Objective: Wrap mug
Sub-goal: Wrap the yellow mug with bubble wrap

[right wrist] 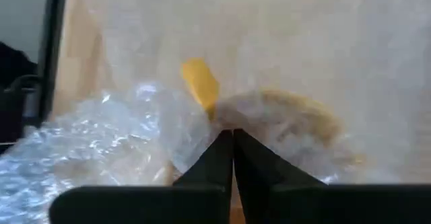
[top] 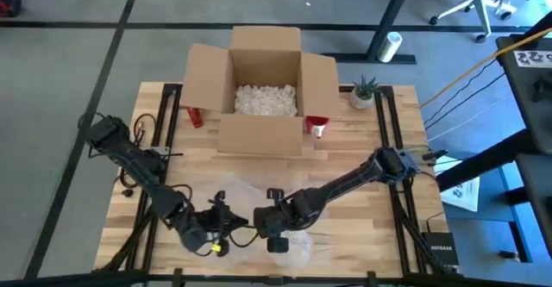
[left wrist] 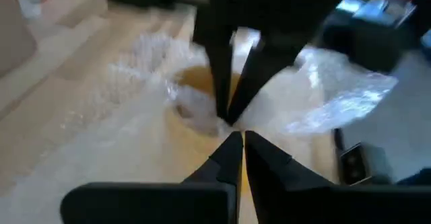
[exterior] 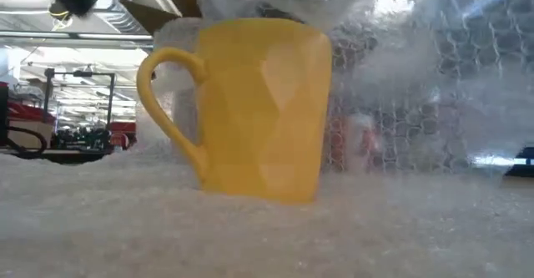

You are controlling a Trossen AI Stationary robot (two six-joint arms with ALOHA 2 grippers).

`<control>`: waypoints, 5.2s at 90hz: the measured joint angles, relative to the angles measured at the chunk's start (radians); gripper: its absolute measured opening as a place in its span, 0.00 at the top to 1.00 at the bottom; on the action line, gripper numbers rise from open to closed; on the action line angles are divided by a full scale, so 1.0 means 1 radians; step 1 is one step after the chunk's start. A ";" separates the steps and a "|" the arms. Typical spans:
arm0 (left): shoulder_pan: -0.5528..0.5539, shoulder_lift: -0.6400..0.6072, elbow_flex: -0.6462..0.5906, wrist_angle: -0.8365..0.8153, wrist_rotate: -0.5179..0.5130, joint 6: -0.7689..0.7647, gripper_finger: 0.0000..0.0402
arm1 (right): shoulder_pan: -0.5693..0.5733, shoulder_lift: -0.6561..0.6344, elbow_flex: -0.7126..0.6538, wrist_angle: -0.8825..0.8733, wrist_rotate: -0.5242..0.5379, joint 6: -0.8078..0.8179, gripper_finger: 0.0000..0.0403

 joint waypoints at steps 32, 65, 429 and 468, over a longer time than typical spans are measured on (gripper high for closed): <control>-0.078 -0.006 0.000 -0.354 -0.060 -0.377 1.00 | -0.076 -0.002 -0.106 0.010 -0.139 0.014 1.00; -0.133 -0.006 0.000 -0.761 -0.030 -0.684 1.00 | -0.066 -0.003 -0.104 0.074 -0.205 0.006 1.00; 0.164 -0.219 -0.159 -0.332 0.249 -0.198 0.81 | 0.019 -0.002 -0.009 0.018 -0.220 -0.143 1.00; 0.181 -0.090 -0.225 0.272 0.186 0.186 0.82 | 0.029 0.001 0.070 0.004 -0.237 -0.195 1.00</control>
